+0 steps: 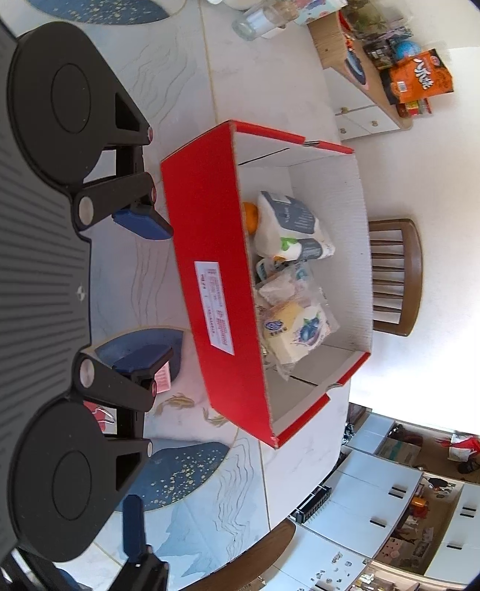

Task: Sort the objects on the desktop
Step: 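Lower both tools to the table, grasp the pink sponge with left while right grasps the pink clip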

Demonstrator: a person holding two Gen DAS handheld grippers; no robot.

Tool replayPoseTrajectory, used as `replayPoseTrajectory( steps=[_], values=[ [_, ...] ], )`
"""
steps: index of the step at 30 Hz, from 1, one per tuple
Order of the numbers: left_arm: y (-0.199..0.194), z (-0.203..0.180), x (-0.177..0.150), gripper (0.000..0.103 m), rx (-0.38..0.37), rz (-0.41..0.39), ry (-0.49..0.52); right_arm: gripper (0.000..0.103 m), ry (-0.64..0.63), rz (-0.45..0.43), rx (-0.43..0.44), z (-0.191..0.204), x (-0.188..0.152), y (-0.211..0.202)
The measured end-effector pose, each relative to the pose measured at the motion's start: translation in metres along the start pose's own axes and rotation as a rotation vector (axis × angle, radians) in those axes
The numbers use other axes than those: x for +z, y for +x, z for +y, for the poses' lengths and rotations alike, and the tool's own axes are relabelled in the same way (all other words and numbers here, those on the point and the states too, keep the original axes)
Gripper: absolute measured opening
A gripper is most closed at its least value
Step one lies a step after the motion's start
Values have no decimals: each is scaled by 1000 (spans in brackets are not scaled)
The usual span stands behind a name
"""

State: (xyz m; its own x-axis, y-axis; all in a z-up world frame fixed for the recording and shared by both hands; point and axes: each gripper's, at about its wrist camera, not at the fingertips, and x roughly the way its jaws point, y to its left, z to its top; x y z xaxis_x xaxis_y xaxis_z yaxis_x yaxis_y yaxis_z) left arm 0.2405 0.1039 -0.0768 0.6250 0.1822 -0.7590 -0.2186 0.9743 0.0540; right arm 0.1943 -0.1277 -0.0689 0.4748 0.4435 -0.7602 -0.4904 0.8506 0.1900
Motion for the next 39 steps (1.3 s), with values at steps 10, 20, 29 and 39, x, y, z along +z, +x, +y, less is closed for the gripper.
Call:
replayPoseTrajectory(
  steps=[10,20,29,39],
  values=[
    [17,-4,-12,62,1,50,7,87,6,23,-29,11,-25,16],
    [47,-14,-10,90,-47,127,-13,81,1,36,-68,15,-28,46],
    [83,-42,-4,99,-53,191,39,74,-29,60,-108,19,-27,68],
    [102,-51,-3,99,-64,218,12,50,-48,60,-155,12,-27,71]
  ],
)
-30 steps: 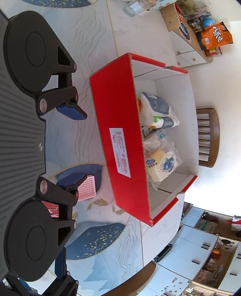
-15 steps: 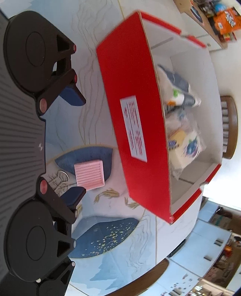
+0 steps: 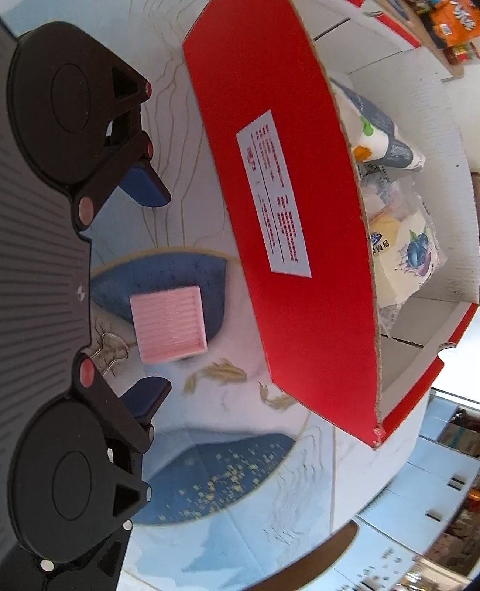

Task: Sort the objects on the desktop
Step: 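Lower both tools to the table, grasp the pink sponge with left while right grasps the pink clip, then carry the pink sponge and pink clip with both tools over the red box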

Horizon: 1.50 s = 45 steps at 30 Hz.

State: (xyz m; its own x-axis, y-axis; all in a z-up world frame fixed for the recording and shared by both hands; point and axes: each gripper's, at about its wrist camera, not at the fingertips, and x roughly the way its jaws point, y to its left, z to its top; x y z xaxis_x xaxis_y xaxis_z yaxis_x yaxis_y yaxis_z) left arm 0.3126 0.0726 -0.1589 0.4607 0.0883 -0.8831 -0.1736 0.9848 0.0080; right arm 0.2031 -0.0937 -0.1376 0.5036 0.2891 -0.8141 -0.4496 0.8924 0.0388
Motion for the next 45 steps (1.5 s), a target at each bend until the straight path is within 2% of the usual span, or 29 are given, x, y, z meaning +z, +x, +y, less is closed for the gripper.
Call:
replayPoseTrajectory(
  steps=[9,12,17,19,21,24,27,36,45],
  values=[
    [7,-12,1,99,40,-17,28,50,75,12,-57,-44,-14,-13],
    [9,-20,-2,98,81,-27,61,50,111,15,-81,-57,-17,-16],
    [8,-27,-9,93,103,-55,81,50,143,17,-92,-61,-16,-18],
    [6,-30,-9,85,102,-63,85,50,140,17,-92,-57,-16,-21],
    [3,-33,-9,69,97,-73,97,50,136,16,-95,-58,-17,-22],
    [-1,-36,-10,53,90,-77,107,50,136,16,-96,-57,-16,-22],
    [-3,-34,-11,42,88,-82,100,49,140,22,-95,-62,-15,-16],
    [-15,-16,-19,42,89,-86,34,49,180,32,-85,-64,-14,-20],
    [-42,-9,-33,42,99,-101,47,49,213,17,-59,-61,-7,-37]
  ],
)
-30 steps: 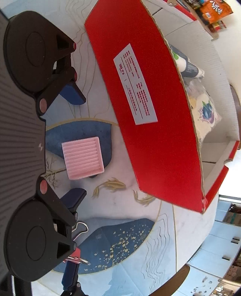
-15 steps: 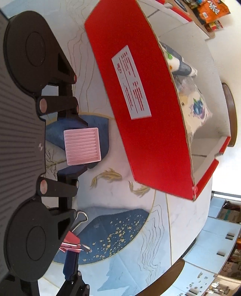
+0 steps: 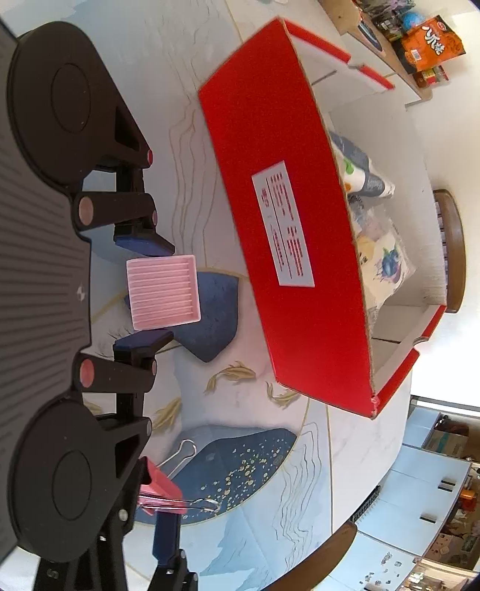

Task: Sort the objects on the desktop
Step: 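Carry the pink sponge and pink clip with both tools over the red box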

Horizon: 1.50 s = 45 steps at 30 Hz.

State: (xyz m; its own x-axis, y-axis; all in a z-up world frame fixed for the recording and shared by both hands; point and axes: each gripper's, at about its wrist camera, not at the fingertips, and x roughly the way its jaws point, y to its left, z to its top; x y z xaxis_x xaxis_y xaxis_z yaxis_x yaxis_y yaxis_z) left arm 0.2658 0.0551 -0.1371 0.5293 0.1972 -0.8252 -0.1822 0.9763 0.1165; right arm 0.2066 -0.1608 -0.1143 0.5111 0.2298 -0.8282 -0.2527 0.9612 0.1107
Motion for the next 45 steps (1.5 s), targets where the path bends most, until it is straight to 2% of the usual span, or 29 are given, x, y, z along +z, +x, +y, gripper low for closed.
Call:
replayPoseTrajectory(
  steps=[14,21,29,37,45],
  values=[
    [-46,25,-12,42,-30,-26,-36,49,-18,-26,70,20,15,-28],
    [-73,37,-6,42,-61,-64,-67,49,-29,-58,118,30,30,-48],
    [-95,47,22,42,-63,-136,-74,49,-27,-93,194,37,67,-64],
    [-94,62,59,42,-7,-202,-53,49,-76,-146,167,44,110,-61],
    [-78,78,88,42,43,-207,-49,49,-125,-177,121,53,145,-43]
  ],
)
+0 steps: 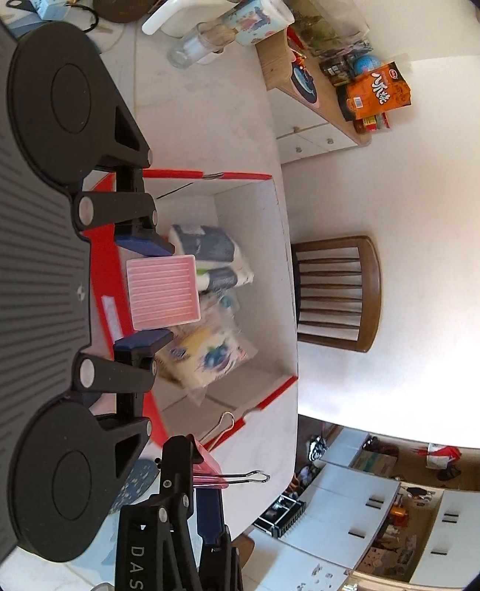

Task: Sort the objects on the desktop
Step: 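Carry the pink sponge and pink clip with both tools over the red box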

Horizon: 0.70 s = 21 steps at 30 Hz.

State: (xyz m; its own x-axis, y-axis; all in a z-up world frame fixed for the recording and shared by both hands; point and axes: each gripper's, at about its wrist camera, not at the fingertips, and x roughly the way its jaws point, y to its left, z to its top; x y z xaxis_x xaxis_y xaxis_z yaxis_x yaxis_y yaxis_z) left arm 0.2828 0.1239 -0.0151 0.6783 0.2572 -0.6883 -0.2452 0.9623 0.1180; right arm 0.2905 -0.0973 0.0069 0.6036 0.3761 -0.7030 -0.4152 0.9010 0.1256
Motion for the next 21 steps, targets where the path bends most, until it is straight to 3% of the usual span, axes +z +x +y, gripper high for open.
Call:
replayPoseTrajectory(
  steps=[11,21],
  values=[
    [51,16,24,42,39,54,11,49,-63,21,-31,8,20,50],
    [106,24,42,42,60,140,36,49,-143,110,-33,20,22,98]
  ],
)
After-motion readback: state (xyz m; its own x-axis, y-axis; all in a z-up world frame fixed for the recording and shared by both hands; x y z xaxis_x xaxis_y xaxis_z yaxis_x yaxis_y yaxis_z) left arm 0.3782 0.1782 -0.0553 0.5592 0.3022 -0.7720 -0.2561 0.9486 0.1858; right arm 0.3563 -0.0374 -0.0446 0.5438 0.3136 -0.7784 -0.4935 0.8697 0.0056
